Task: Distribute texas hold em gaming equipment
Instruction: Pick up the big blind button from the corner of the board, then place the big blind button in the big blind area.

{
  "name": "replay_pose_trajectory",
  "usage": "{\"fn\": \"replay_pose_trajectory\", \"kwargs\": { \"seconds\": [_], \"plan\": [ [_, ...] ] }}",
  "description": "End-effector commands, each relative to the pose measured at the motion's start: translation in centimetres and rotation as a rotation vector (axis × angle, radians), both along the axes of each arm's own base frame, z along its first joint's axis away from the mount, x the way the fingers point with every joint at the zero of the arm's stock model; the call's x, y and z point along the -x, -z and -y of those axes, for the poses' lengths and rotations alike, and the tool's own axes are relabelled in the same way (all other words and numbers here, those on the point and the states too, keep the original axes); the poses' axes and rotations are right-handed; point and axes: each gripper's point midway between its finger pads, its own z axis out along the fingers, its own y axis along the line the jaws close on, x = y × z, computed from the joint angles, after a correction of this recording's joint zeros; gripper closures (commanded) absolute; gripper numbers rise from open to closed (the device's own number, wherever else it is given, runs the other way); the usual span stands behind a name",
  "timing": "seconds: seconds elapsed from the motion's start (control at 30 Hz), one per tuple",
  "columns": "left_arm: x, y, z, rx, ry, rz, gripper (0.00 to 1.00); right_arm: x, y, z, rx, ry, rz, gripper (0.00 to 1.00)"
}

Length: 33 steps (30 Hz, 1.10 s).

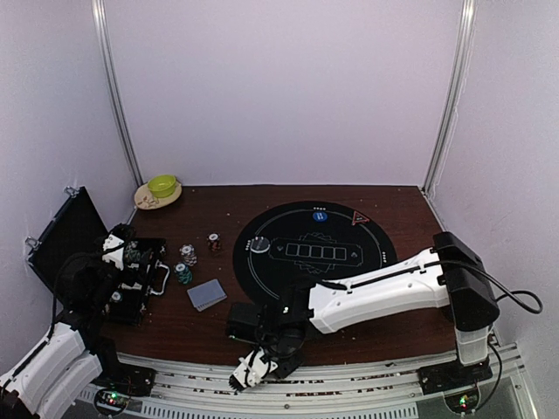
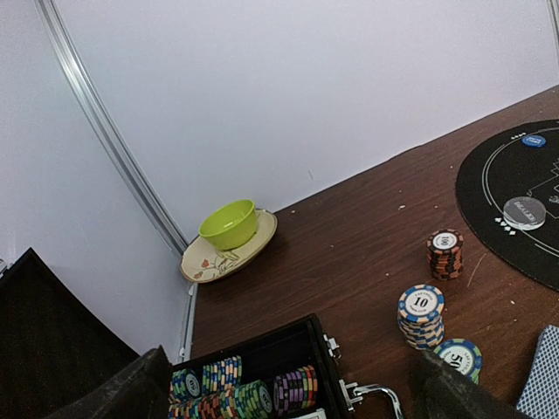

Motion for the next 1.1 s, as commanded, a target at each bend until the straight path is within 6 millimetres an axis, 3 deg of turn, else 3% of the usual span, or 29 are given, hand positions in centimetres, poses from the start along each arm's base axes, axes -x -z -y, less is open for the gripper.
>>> {"fn": "replay_pose_trajectory", "kwargs": {
  "seconds": [0.0, 0.2, 0.33, 0.77, 0.9, 1.07],
  "plan": [
    [0.0, -0.7, -0.2, 0.012, -0.010, 0.034, 0.02, -4.0, -2.7, -0.1, -0.083, 0.096, 0.058, 0.55],
    [0.0, -0.7, -0.2, 0.011, -0.009, 0.034, 0.02, -9.0, -4.1, 0.4, -0.138, 0.202, 0.094, 0.55],
    [0.0, -0.6, -0.2, 0.011, -0.007, 0.032, 0.02, -13.3, -5.0, 1.2, -0.184, 0.302, 0.108, 0.55],
    [0.3, -0.4, 0.5, 0.007, 0.033, 0.034, 0.02, -26.4, -5.6, 7.7, -0.279, 0.638, 0.112, 0.55],
    [0.4, -0.4, 0.7, 0.002, 0.045, 0.039, 0.02, -27.1, -4.7, 9.7, -0.249, 0.669, 0.068, 0.55],
    [0.6, -0.4, 0.8, -0.001, 0.056, 0.049, 0.02, -24.9, -2.9, 10.7, -0.197, 0.614, -0.005, 0.55]
  ]
}}
